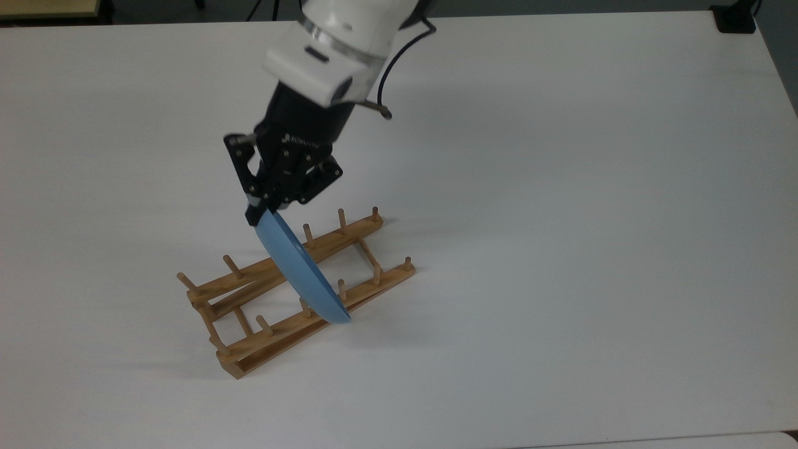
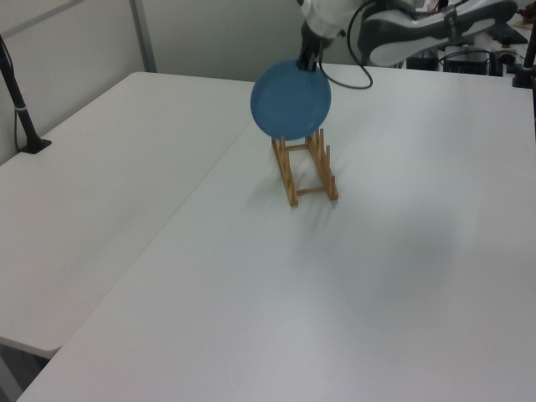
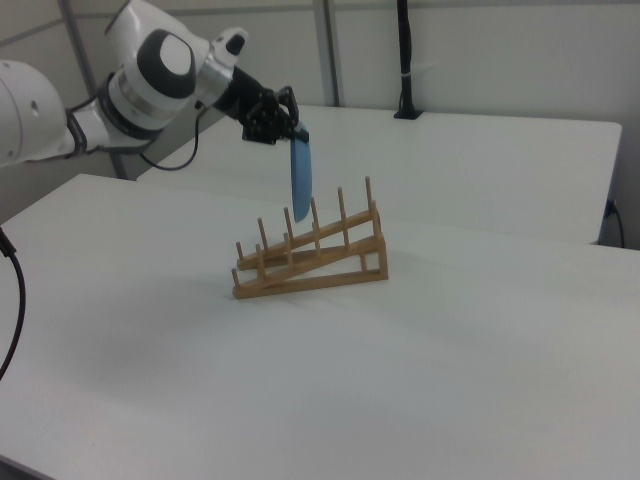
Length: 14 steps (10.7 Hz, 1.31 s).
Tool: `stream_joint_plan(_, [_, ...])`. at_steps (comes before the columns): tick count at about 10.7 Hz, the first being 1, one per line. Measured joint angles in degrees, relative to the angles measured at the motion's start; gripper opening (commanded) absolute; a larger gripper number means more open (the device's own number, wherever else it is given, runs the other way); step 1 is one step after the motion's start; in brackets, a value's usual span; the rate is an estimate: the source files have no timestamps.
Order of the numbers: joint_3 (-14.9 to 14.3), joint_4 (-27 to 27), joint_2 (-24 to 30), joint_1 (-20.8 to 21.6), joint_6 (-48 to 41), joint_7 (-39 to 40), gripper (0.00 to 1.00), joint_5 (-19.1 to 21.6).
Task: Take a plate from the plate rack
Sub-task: 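Close the gripper on the plate rim and lift it up, then lift the blue plate up and out of the wooden rack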
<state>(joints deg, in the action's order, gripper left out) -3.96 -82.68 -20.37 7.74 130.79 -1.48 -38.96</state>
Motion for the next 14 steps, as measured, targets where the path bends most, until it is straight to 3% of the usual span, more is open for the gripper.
stream_joint_plan(2, [0.0,1.1,1.9,-0.6,0.0,-2.4,0.0,2.4])
stream_joint_plan(3, [-0.1,1.3,2.9,-1.6,0.0,-3.5,0.0,8.8])
stream_joint_plan(4, [-0.4,1.3,3.7,-2.8,0.0,-3.9,0.0,18.3])
stream_joint_plan(5, [-0.6,1.3,3.9,-3.2,0.0,-4.0,0.0,21.4])
stream_joint_plan(14, [-0.6,1.3,3.9,-3.2,0.0,-4.0,0.0,21.4])
